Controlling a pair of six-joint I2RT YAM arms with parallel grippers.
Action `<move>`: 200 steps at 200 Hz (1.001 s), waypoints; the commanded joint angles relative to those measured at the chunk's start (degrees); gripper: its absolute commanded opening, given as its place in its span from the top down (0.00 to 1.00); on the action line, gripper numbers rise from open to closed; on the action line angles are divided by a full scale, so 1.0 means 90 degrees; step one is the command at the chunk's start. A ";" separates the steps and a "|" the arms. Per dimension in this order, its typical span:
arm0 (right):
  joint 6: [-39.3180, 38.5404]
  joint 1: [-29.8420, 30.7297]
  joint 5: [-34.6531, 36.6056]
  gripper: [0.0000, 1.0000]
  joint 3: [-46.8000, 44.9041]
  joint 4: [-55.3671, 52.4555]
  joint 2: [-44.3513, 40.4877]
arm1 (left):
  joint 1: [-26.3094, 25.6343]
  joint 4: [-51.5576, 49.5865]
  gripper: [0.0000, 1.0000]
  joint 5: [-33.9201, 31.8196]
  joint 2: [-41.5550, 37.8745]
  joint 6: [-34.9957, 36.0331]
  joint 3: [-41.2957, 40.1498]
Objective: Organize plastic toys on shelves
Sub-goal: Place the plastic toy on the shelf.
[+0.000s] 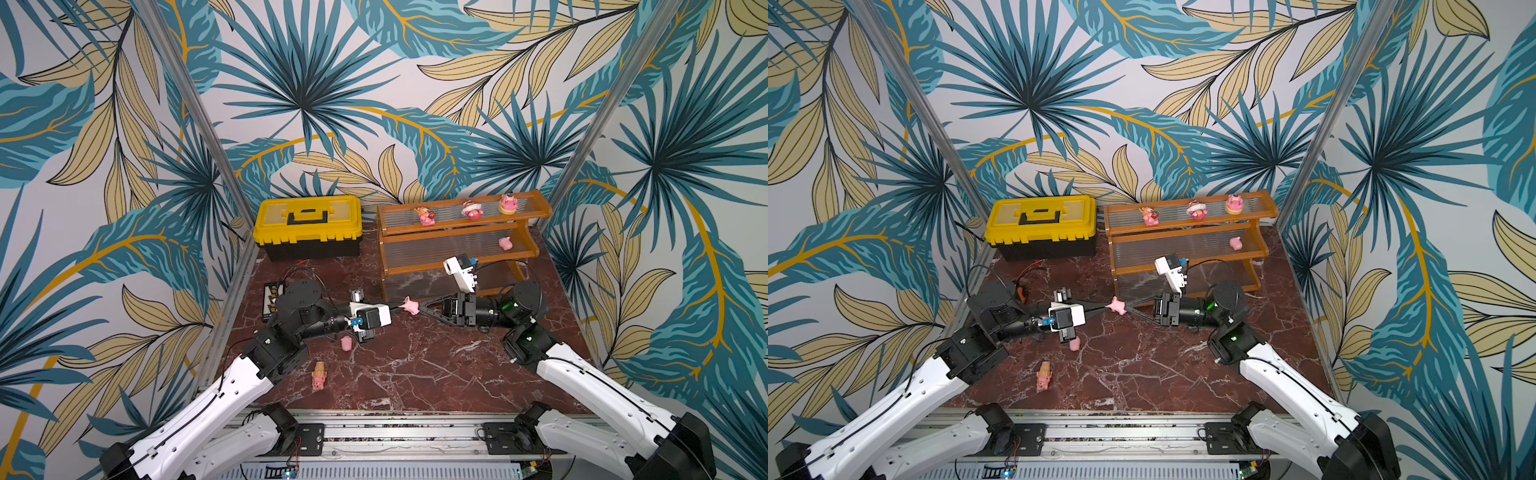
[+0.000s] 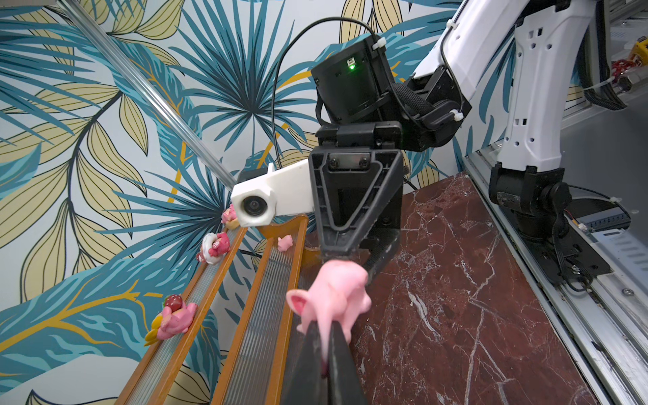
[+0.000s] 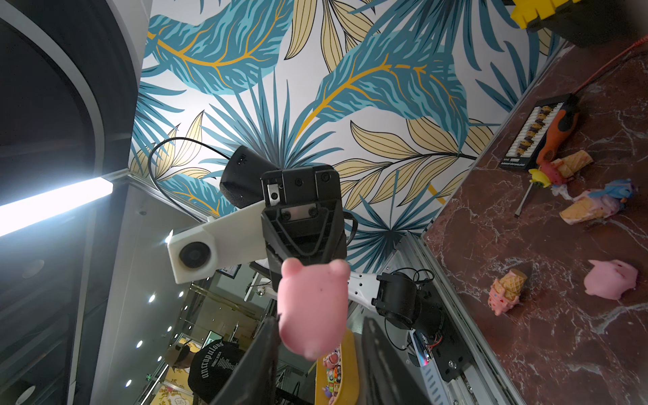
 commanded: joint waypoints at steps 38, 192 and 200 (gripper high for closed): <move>0.0117 0.0133 -0.0351 0.83 0.0119 0.0316 0.0163 | 0.0048 0.0256 1.00 0.0134 0.0101 -0.0129 -0.0152; -0.6239 -0.1304 0.5263 1.00 -0.0780 -0.3637 -0.1428 | 0.0063 0.0697 0.08 -0.4673 -0.1939 -0.6325 -0.2326; -0.6465 -0.1435 0.5432 1.00 -0.0690 -0.3509 -0.1115 | 0.0067 0.0714 0.08 -0.4692 -0.2030 -0.6509 -0.2486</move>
